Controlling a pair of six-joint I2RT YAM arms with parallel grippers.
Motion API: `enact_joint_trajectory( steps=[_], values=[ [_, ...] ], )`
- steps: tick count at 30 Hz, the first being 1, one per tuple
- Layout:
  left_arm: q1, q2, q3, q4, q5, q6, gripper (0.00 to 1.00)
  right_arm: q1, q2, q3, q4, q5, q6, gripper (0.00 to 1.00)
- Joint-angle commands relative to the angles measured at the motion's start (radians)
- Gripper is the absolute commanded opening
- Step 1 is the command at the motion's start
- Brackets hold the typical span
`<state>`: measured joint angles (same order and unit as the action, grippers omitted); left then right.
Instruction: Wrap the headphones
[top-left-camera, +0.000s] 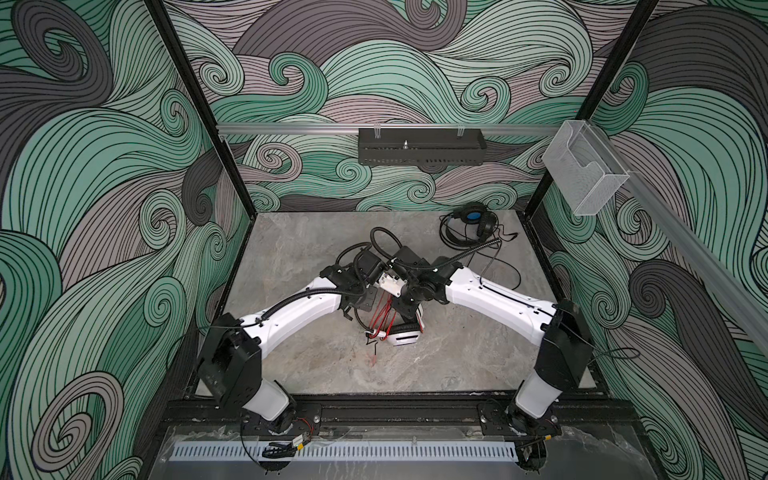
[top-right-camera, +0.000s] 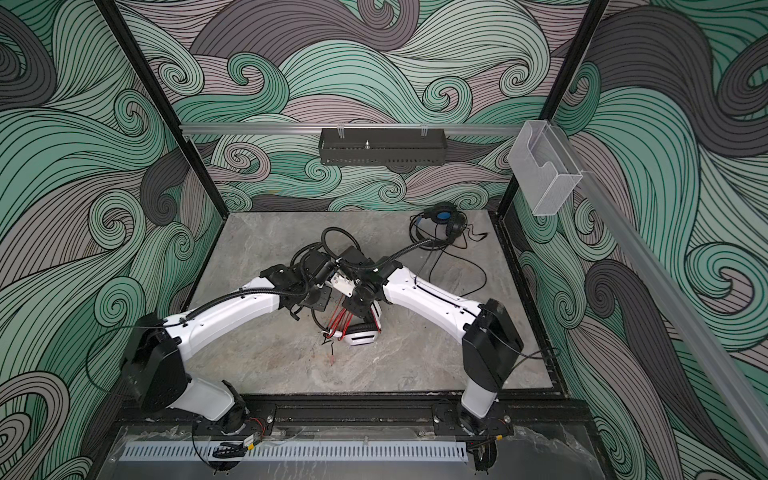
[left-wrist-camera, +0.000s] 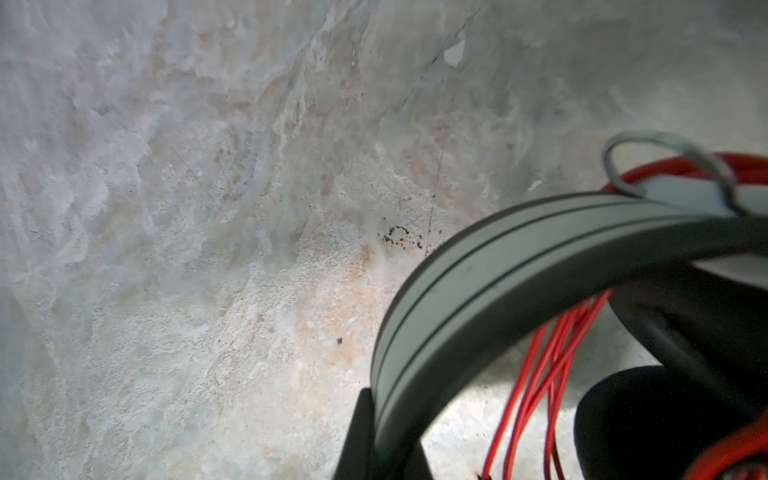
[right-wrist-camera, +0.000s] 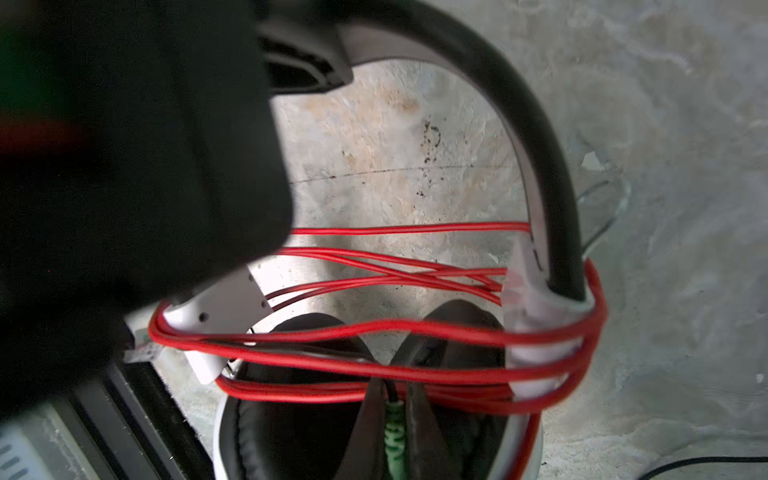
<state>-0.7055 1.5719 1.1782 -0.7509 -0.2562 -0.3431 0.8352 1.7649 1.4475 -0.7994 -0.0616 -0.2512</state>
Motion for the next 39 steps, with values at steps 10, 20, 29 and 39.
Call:
enact_joint_trajectory(
  steps=[10,20,29,39],
  values=[
    [0.03,0.141,0.014,0.173,0.237,-0.082,0.0,-0.105,0.186,-0.002,0.162,-0.066,0.125,0.03],
    [0.046,0.146,-0.005,0.205,0.291,-0.098,0.0,-0.12,0.144,-0.06,0.206,-0.044,0.168,0.38],
    [0.06,0.159,-0.011,0.213,0.304,-0.118,0.0,-0.12,-0.056,-0.149,0.16,-0.036,0.173,0.4],
    [0.079,0.17,0.013,0.179,0.33,-0.141,0.0,-0.1,-0.319,-0.254,0.079,-0.059,0.192,0.52]
  ],
)
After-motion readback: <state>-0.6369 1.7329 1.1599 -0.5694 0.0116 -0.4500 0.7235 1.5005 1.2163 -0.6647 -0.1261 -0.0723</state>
